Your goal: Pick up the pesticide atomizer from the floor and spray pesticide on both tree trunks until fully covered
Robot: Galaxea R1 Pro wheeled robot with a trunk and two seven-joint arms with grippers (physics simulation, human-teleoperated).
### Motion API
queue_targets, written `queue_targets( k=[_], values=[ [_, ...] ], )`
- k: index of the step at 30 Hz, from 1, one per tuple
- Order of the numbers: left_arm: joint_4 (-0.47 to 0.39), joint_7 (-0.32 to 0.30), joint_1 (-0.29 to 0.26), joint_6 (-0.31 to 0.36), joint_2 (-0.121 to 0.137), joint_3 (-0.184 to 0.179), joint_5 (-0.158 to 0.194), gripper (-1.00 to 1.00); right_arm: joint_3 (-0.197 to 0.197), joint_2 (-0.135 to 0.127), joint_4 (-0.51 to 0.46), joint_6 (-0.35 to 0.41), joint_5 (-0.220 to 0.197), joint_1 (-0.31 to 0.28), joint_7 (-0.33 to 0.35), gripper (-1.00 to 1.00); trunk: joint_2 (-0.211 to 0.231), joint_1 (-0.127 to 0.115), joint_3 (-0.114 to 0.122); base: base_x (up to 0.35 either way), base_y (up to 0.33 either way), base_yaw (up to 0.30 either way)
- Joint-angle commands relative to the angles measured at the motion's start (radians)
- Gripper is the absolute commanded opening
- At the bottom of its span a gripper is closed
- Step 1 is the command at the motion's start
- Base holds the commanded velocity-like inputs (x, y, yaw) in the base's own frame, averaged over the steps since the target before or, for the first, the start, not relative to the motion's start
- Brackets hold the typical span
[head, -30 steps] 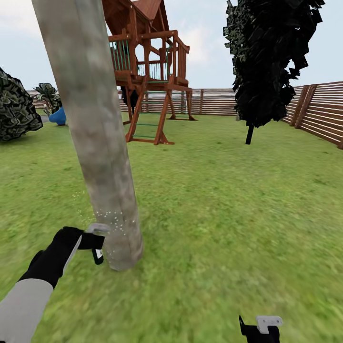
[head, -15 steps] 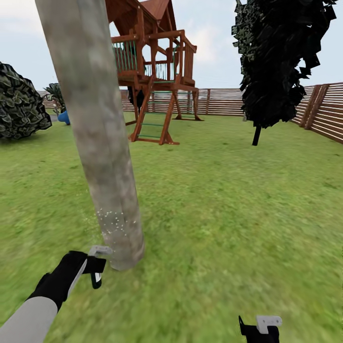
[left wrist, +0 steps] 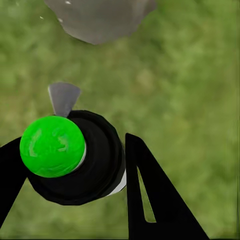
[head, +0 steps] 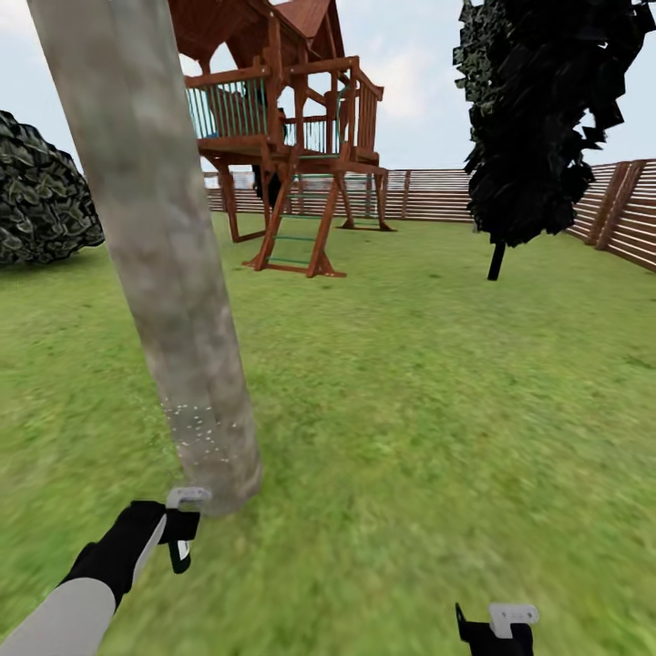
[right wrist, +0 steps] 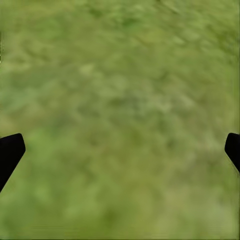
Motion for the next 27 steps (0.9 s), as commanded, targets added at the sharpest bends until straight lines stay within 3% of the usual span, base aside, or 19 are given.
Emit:
queue_targets(
  k=[1, 6, 21, 27],
  values=[
    [0.000, 0.002, 0.002, 0.001, -0.002, 0.001, 0.011, -1.00, 0.000, 0.000, 0.000, 0.000, 0.000, 0.000, 0.000, 1.00, 0.000, 0.000, 0.000, -0.059, -0.211, 0.272],
    [-0.001, 0.003, 0.003, -0.002, -0.007, 0.000, 0.050, -1.00, 0.000, 0.000, 0.000, 0.000, 0.000, 0.001, 0.001, 1.00, 0.000, 0.000, 0.000, -0.099, -0.105, 0.273],
    [-0.001, 0.004, 0.005, -0.002, -0.011, -0.002, 0.054, -1.00, 0.000, 0.001, 0.000, 0.000, 0.000, 0.000, 0.003, 1.00, 0.000, 0.000, 0.000, 0.065, -0.252, 0.021],
    [-0.001, 0.004, 0.005, -0.002, -0.011, -0.002, 0.054, -1.00, 0.000, 0.002, 0.000, 0.000, 0.000, 0.000, 0.002, 1.00, 0.000, 0.000, 0.000, 0.000, -0.274, 0.227]
  ],
)
